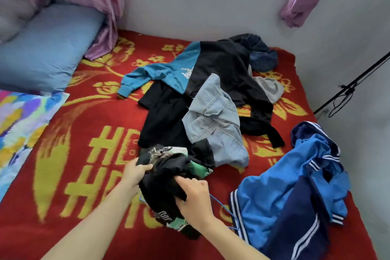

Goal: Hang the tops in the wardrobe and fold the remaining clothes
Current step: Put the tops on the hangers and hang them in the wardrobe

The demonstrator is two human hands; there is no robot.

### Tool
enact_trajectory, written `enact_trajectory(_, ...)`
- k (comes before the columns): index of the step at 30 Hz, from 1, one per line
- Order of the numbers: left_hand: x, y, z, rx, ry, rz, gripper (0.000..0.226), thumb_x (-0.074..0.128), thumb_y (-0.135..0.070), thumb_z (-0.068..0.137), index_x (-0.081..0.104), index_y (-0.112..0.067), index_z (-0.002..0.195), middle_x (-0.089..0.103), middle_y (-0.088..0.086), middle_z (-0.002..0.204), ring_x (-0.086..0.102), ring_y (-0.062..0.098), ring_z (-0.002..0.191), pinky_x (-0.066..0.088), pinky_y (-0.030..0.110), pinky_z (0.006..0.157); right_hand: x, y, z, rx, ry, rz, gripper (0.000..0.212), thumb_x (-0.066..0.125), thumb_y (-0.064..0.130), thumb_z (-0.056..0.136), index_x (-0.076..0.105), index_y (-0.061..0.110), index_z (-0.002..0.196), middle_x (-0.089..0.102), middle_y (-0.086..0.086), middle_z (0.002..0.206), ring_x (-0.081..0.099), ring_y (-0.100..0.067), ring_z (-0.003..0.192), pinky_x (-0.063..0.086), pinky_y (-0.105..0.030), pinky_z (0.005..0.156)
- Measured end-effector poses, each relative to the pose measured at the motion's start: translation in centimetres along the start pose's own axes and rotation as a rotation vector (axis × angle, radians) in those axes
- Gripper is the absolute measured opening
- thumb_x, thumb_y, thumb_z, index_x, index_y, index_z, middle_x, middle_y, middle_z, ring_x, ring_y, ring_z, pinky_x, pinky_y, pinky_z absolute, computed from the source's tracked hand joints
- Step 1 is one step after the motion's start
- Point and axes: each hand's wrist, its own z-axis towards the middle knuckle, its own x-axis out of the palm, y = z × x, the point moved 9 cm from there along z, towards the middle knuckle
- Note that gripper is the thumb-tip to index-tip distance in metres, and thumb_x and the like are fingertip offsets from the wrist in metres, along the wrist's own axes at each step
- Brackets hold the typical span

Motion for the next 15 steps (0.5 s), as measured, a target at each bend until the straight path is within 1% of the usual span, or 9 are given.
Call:
enact_trajectory(2,-2.2,-4.7,-1.0,0.214,-0.026,0.044,0.033,0.054,0.018,0.081,0.061,0.002,0.109,0.062,0.000,0.079,0.056,0.017,0.074,0.047,0.014,0.057,-0.5,1.9,0.9,0.030,-0.117,0.024,0.057,0.068,0.025,0.050,0.048,0.026,0.103,0.064,0.012,0.073,0.050,-0.006,0.067,0.029,-0.020,0.064)
enact_trajectory(4,-5.2,-8.6,-1.6,0.420,-0.071,0.106,0.035,0.059,0.014,0.081,0.061,0.003,0.114,0.064,0.004,0.093,0.055,0.016,0.087,0.044,0.004,0.060,-0.5,3.8,1.6,0.075,-0.186,0.056,0.054,0.069,0.027,0.052,0.046,0.024,0.101,0.066,0.008,0.073,0.049,-0.008,0.072,0.033,-0.018,0.064)
enact_trajectory(5,-7.6,-10.1,-2.0,0.497,-0.096,0.113,0.034,0.061,0.013,0.081,0.062,0.003,0.114,0.064,0.008,0.098,0.055,0.016,0.091,0.046,0.006,0.066,-0.1,5.3,2.0,0.121,-0.177,0.071,0.052,0.070,0.028,0.056,0.043,0.026,0.100,0.067,0.006,0.074,0.052,-0.009,0.072,0.035,-0.019,0.062)
enact_trajectory(6,-9.2,-10.5,-2.1,0.536,-0.108,0.121,0.033,0.062,0.011,0.081,0.063,0.002,0.113,0.065,0.010,0.102,0.056,0.016,0.092,0.049,0.015,0.075,0.5,5.8,2.0,0.187,-0.145,0.097,0.049,0.071,0.030,0.065,0.038,0.029,0.101,0.069,0.003,0.080,0.057,-0.013,0.074,0.038,-0.023,0.063)
enact_trajectory(7,-11.4,-10.6,-2.2,0.553,-0.127,0.122,0.033,0.064,0.008,0.081,0.064,0.001,0.113,0.066,0.010,0.104,0.058,0.016,0.093,0.049,0.025,0.083,2.1,6.6,2.1,0.298,-0.045,0.153,0.048,0.069,0.031,0.075,0.032,0.031,0.105,0.070,-0.002,0.090,0.061,-0.023,0.084,0.037,-0.028,0.065)
enact_trajectory(8,-13.5,-10.1,-2.1,0.541,-0.157,0.155,0.033,0.066,0.006,0.081,0.064,-0.001,0.114,0.066,0.009,0.105,0.058,0.016,0.094,0.048,0.032,0.086,4.4,7.3,1.8,0.392,0.117,0.214,0.046,0.065,0.034,0.081,0.029,0.032,0.111,0.068,-0.005,0.101,0.061,-0.029,0.095,0.034,-0.030,0.067)
enact_trajectory(10,-18.3,-7.7,-1.4,0.464,-0.215,0.282,0.035,0.067,-0.001,0.083,0.062,-0.004,0.118,0.065,0.006,0.108,0.058,0.017,0.095,0.043,0.030,0.080,9.8,8.6,0.5,0.500,0.358,0.221,0.048,0.059,0.035,0.085,0.032,0.025,0.123,0.065,-0.005,0.111,0.058,-0.030,0.107,0.035,-0.031,0.072)
enact_trajectory(13,-26.7,-0.9,0.9,0.232,-0.278,0.542,0.039,0.063,-0.012,0.088,0.055,-0.007,0.126,0.064,0.011,0.116,0.059,0.030,0.100,0.039,0.031,0.072,16.5,10.6,-2.0,0.667,0.597,0.282,0.055,0.059,0.028,0.082,0.033,0.017,0.129,0.060,-0.002,0.096,0.060,-0.023,0.090,0.048,-0.033,0.086)
enact_trajectory(15,-31.5,4.3,2.0,0.070,-0.285,0.664,0.036,0.060,-0.013,0.088,0.058,-0.009,0.123,0.064,0.015,0.113,0.059,0.035,0.100,0.043,0.035,0.073,19.5,11.1,-3.3,0.743,0.697,0.251,0.055,0.056,0.025,0.083,0.032,0.016,0.132,0.058,-0.003,0.095,0.059,-0.021,0.085,0.050,-0.034,0.087)
